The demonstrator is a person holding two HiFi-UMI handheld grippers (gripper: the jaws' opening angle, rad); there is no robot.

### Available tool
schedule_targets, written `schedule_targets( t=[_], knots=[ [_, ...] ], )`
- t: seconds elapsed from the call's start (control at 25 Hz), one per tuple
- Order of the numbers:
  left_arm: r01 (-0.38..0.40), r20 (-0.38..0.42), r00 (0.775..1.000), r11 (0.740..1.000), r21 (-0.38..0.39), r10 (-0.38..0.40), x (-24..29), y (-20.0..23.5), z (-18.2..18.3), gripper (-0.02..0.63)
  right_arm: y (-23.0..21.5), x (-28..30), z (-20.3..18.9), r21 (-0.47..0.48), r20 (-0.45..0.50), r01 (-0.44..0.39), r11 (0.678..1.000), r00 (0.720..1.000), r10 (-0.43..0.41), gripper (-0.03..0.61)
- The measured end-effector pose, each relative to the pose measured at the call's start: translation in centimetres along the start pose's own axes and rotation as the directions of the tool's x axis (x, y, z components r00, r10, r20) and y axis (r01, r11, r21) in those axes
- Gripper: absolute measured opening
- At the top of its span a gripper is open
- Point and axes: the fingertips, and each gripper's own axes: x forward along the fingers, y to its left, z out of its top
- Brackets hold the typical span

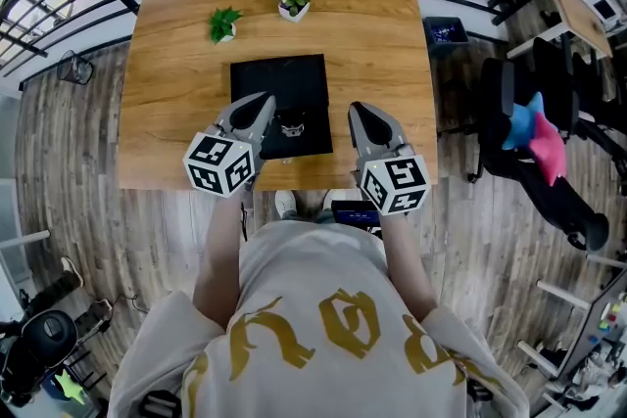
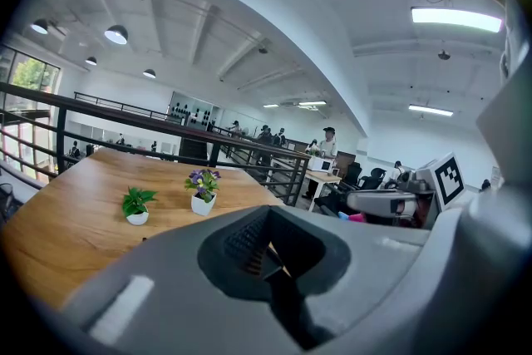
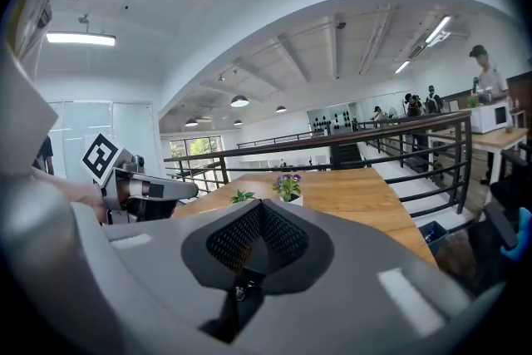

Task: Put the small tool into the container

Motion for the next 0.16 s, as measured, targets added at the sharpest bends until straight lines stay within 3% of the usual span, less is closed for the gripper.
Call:
schedule_targets(
  t=[0.16],
  knots=[
    [0.0, 0.002, 1.0, 1.0, 0.0, 0.0, -0.12, -0.06, 0.07, 0.0, 0.07, -0.08, -0.04, 0.002, 0.0, -0.001, 1.0, 1.0, 0.001, 0.025]
  ],
)
